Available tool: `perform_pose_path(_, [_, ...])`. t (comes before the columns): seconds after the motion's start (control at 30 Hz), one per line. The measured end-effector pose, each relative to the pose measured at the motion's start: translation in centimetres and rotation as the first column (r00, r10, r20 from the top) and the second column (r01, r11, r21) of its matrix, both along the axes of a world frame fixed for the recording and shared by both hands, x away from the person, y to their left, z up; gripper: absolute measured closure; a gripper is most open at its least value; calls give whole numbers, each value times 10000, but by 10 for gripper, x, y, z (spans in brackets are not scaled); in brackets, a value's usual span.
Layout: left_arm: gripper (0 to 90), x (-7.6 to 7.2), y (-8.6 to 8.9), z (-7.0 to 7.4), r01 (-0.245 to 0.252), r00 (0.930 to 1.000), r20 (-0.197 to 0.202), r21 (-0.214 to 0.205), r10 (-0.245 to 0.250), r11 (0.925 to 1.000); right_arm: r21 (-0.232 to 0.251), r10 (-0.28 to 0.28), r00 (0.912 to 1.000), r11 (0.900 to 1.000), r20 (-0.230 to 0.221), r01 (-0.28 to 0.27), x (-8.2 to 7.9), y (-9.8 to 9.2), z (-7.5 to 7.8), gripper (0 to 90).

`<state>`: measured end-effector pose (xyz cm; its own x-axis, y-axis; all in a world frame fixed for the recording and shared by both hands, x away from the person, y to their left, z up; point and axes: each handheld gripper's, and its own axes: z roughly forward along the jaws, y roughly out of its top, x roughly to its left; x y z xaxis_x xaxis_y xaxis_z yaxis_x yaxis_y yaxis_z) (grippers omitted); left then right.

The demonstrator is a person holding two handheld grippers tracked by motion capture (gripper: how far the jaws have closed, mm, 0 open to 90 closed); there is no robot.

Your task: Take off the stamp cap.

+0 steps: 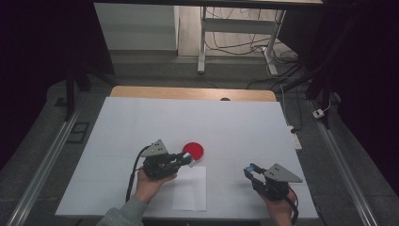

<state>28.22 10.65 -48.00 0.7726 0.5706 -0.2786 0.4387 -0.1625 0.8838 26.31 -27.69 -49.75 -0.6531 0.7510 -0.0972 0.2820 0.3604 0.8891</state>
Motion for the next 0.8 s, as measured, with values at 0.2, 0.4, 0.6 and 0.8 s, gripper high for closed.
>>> perform_pose_path(0.2, [757, 0, 1, 0, -32, 10000, 26, 26, 32, 10000, 22, -474, 9989, 9989, -15, 474, -5, -20, 0, 643])
perform_pose_path(0.4, [757, 0, 0, 0, -57, 10000, 57, 172, 56, 9998, 131, -722, 9972, 9973, -183, 724, -4, -32, -3, 642])
perform_pose_path(0.6, [758, 0, 3, 1, -195, 9997, 177, 268, 191, 9994, 11, -571, 9982, 9984, -202, 571, -2, -29, -4, 643])
perform_pose_path(0.8, [757, 0, 5, 2, -304, 9992, 257, 392, 294, 9988, -54, -438, 9989, 9990, -186, 437, 1, -27, -4, 642])
